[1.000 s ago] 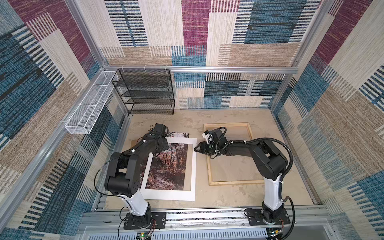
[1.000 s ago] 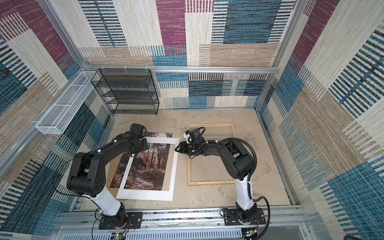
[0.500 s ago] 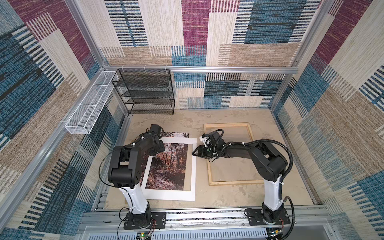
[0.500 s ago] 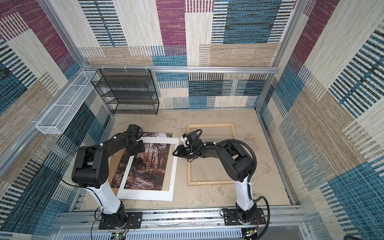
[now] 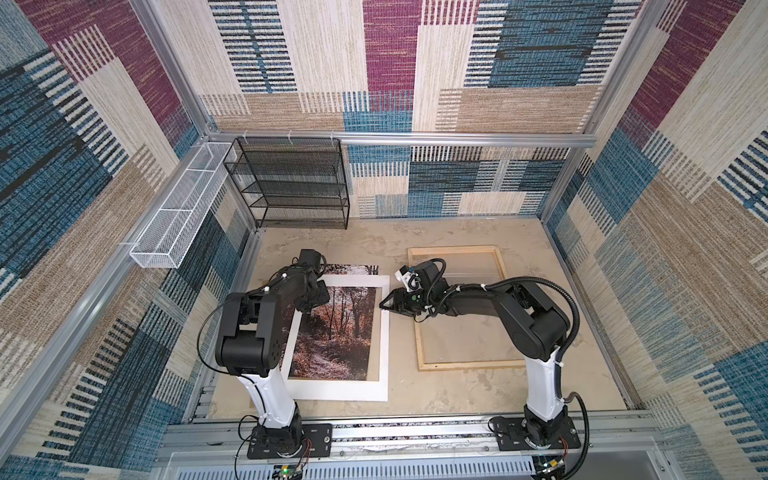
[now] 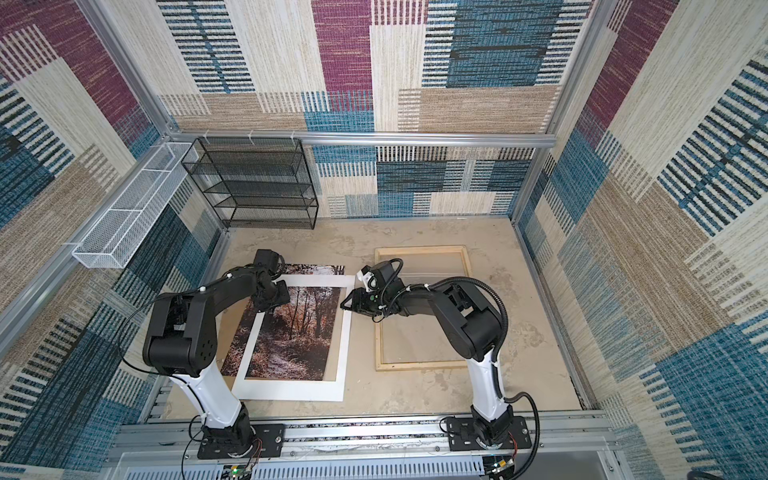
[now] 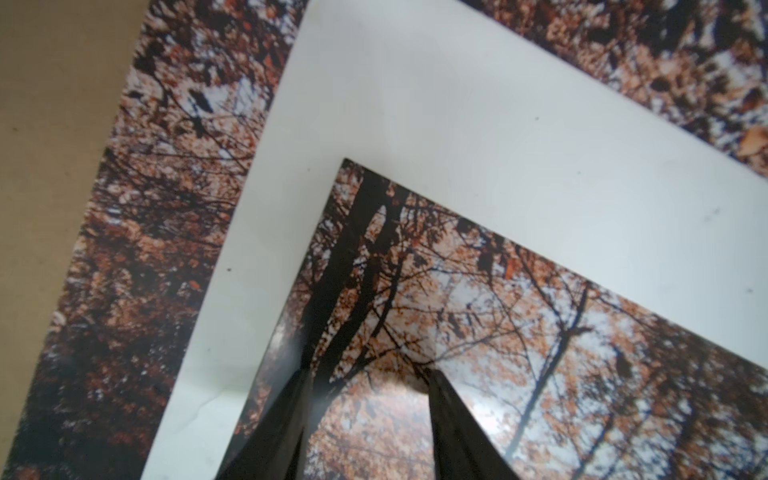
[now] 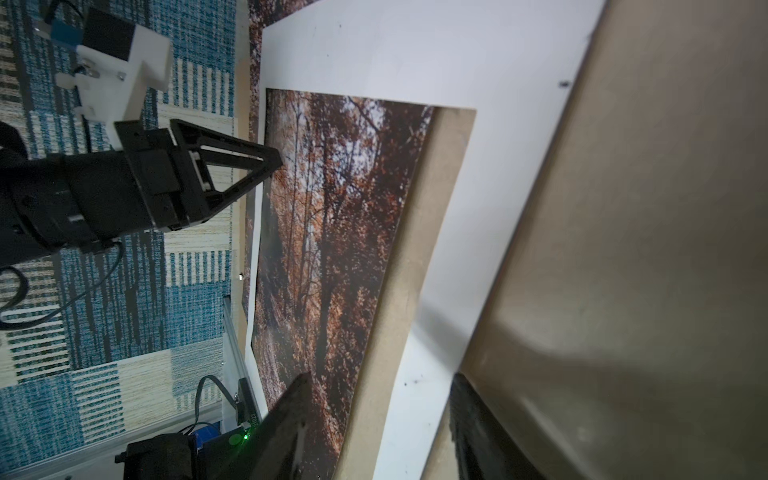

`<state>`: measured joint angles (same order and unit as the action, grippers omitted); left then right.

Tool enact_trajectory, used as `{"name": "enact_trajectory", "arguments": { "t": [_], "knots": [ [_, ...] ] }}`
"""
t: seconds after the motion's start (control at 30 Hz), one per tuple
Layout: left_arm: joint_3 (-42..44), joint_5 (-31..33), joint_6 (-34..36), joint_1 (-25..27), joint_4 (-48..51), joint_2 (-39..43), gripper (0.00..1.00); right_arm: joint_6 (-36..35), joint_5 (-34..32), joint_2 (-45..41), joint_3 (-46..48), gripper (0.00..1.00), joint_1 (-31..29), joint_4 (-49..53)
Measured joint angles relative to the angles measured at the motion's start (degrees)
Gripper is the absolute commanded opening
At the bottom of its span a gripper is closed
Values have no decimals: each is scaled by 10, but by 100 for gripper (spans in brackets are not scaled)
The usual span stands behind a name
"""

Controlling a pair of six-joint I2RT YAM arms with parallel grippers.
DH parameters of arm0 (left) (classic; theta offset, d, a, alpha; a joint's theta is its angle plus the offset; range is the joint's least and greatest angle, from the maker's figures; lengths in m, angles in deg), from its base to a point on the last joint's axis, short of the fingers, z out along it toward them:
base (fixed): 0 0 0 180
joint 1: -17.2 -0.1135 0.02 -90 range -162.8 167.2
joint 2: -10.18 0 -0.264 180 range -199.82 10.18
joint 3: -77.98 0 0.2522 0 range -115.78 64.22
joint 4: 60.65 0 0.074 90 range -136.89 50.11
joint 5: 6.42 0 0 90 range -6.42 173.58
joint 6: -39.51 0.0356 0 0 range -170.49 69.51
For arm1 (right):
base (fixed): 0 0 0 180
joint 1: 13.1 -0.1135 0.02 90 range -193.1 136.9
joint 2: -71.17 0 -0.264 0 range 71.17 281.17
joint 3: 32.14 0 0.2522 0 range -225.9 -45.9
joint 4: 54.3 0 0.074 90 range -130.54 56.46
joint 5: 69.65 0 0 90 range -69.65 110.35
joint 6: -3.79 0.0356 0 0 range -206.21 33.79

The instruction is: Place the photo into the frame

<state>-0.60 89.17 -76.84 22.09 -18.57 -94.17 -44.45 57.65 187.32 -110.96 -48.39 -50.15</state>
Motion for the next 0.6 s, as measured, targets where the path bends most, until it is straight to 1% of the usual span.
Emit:
{"name": "enact_trajectory", "arguments": {
  "t": [0.13,0.27,0.33,0.43,0.6],
  "knots": [
    [2,-1,2,0,-2,1,48,8,22,0,-1,55,0,-30],
    [3,-16,6,1,-7,4,47,15,33,0,-8,55,0,-42],
    [7,-30,6,3,-11,10,48,14,24,-1,-17,55,0,-31],
    [14,-49,5,11,-6,26,48,-1,-7,-2,-26,55,0,-1],
    [16,-59,5,35,-17,59,48,-9,-40,0,-24,56,0,39]
  ]
}}
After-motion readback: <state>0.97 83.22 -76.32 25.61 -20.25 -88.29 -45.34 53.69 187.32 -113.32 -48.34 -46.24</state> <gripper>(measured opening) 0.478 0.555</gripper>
